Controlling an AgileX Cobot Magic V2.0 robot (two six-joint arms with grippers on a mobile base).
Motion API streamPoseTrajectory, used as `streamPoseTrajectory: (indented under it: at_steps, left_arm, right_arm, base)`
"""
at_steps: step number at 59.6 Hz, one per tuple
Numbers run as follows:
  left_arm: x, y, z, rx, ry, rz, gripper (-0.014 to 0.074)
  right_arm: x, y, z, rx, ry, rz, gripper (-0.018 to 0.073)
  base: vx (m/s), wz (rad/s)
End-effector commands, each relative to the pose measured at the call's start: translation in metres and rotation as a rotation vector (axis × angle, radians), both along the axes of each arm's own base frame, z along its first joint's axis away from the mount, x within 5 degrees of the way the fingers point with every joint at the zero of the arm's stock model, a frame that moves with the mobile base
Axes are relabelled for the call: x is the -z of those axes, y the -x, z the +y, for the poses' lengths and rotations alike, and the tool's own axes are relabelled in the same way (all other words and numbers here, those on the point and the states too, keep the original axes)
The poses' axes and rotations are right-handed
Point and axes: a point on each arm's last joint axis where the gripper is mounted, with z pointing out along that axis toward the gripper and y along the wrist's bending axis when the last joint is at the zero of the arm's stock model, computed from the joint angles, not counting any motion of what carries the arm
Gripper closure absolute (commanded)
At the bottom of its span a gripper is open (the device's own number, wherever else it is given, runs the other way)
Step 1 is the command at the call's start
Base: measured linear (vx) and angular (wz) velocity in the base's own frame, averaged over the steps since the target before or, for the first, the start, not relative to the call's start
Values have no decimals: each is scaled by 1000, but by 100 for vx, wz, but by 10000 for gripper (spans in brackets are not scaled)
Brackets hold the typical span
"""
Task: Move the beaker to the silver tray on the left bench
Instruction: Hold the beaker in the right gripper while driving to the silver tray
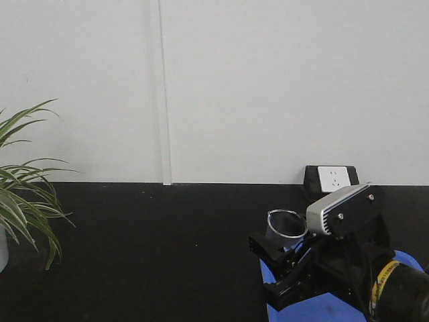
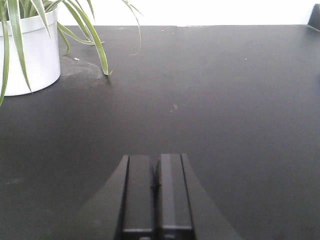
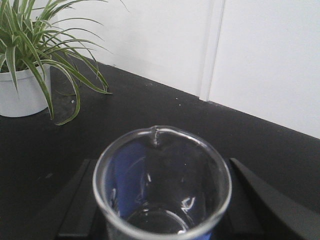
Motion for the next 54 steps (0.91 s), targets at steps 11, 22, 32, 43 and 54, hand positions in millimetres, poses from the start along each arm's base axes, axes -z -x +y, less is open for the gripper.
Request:
streamPoseTrajectory:
  at_steps: [11,22,32,43,54]
  left_arm:
    - [-2,-2,1,-9,10,-71,595]
    - [-2,-2,1,-9,10,-71,595]
    - [-2,-2,1,-9,10,-71,595]
    - [-2,-2,1,-9,10,-71,595]
    - [-2,-2,1,-9,10,-71,595]
  right_arm:
    - [-25,3,3,-34,-68,-98,570]
    - [-24,2,3,-35,-68,-96,570]
    - [-22,1,3,-33,-65,-91,570]
    - [-22,1,3,-33,-65,-90,570]
    - [-22,1,3,-33,-65,-90,570]
  base:
    - [-2,1]
    - [-8,0]
    - [-15,2]
    - [-19,6]
    - [-19,11]
